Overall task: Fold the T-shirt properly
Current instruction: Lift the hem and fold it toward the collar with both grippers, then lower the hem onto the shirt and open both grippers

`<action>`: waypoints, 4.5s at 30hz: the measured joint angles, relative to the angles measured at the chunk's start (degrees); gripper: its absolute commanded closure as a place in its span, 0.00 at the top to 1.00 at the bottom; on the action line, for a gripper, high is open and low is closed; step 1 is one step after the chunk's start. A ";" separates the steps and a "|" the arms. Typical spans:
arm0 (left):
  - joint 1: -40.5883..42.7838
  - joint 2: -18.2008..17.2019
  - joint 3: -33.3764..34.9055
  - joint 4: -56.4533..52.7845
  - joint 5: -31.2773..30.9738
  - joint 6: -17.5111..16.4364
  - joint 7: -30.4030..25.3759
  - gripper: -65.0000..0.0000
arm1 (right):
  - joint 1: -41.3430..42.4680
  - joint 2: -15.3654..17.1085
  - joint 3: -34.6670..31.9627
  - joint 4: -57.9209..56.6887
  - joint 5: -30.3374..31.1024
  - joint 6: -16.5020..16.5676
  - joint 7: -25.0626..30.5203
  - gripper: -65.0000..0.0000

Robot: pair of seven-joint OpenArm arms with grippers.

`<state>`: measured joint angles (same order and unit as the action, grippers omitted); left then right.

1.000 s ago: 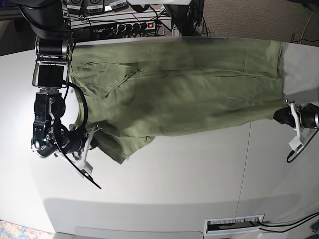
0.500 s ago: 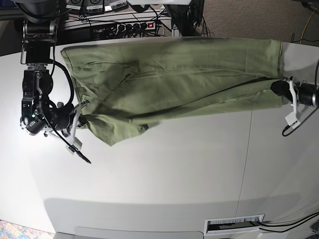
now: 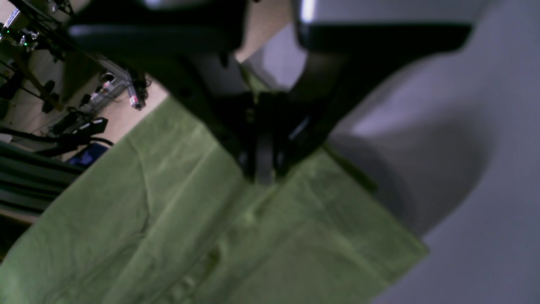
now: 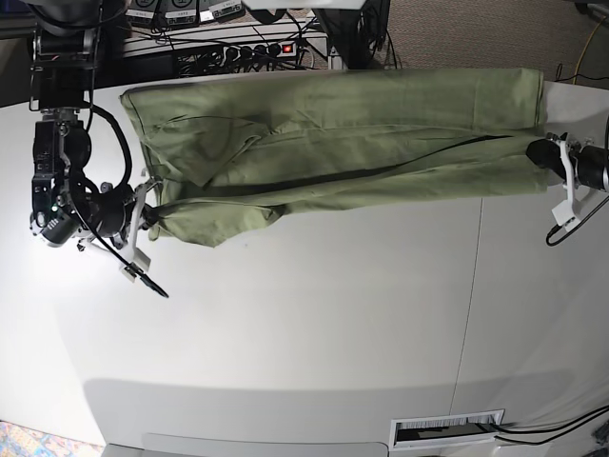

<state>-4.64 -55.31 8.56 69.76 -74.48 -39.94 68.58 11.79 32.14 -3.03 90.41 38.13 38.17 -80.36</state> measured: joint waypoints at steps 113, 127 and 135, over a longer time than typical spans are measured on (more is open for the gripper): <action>-3.50 14.53 -4.59 6.71 6.91 -0.17 1.20 0.31 | -11.98 -7.23 0.07 1.44 -25.94 1.92 25.09 0.00; 7.89 12.37 -27.91 6.51 6.08 2.43 0.74 0.33 | -11.96 -7.23 0.11 1.42 -26.12 1.73 24.72 0.00; 12.46 16.02 -28.63 6.51 7.48 2.43 -2.29 0.40 | -11.96 -7.23 0.13 1.42 -26.10 1.73 24.26 0.00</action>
<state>7.81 -39.29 -20.08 76.27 -67.00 -37.52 66.28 -0.16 24.91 -2.90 91.83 12.03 39.90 -56.10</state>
